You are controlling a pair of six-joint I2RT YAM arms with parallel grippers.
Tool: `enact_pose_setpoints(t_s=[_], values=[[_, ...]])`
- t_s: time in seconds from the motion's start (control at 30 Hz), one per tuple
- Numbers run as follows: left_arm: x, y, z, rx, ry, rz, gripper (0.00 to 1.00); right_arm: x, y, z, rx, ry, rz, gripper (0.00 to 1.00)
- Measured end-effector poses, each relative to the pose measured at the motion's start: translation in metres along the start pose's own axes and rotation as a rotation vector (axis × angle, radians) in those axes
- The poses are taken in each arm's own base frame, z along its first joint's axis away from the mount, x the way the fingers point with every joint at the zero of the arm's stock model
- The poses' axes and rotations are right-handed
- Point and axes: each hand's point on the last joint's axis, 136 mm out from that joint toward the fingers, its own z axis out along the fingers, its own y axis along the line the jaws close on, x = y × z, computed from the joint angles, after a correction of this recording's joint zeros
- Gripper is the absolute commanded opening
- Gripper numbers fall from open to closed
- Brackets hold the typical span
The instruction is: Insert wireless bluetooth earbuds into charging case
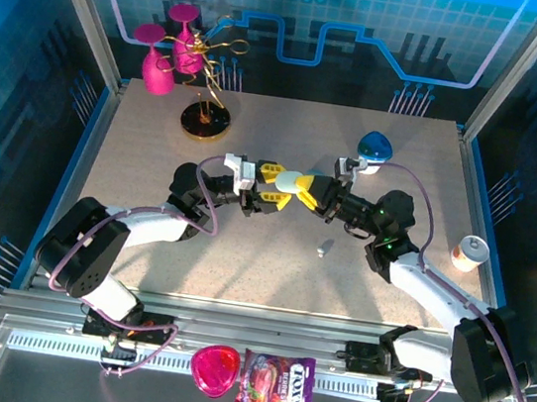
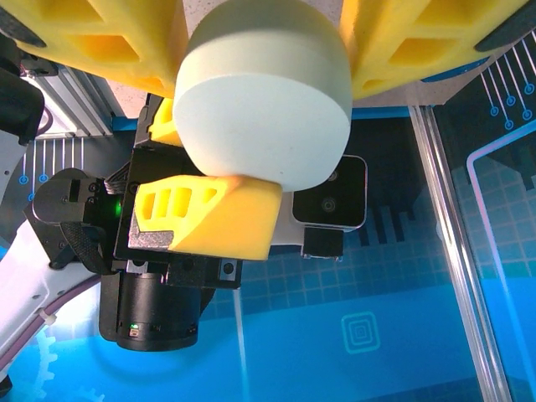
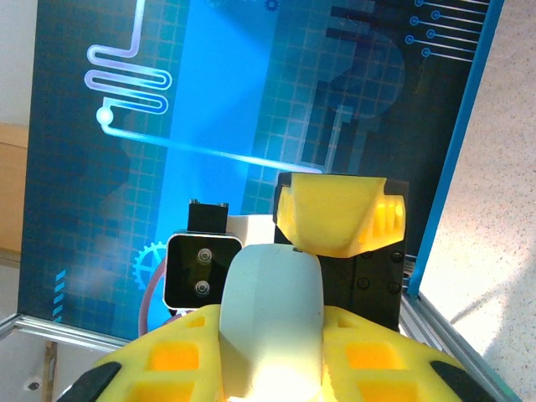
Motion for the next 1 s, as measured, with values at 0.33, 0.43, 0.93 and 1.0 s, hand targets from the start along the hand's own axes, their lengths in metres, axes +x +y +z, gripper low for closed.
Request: enact_pose_setpoints(t_s=[0.33,0.43,0.93,1.0], values=[[0.0,0.001,-0.001,-0.003,0.001,-0.018,0.33,-0.001,0.001,0.001,0.001,-0.001,-0.002,0.17],[0.0,0.001,-0.001,-0.003,0.001,-0.018,0.3,-0.001,0.001,0.001,0.002,-0.001,-0.001,0.3],[-0.002,-0.006,-0.004,0.004,0.058,-0.09,0.28,-0.009,0.019,-0.023,0.167,-0.077,-0.287,0.92],[-0.004,-0.007,-0.007,-0.001,0.071,-0.112,0.28,-0.01,0.03,-0.028,0.213,-0.088,-0.393,0.93]])
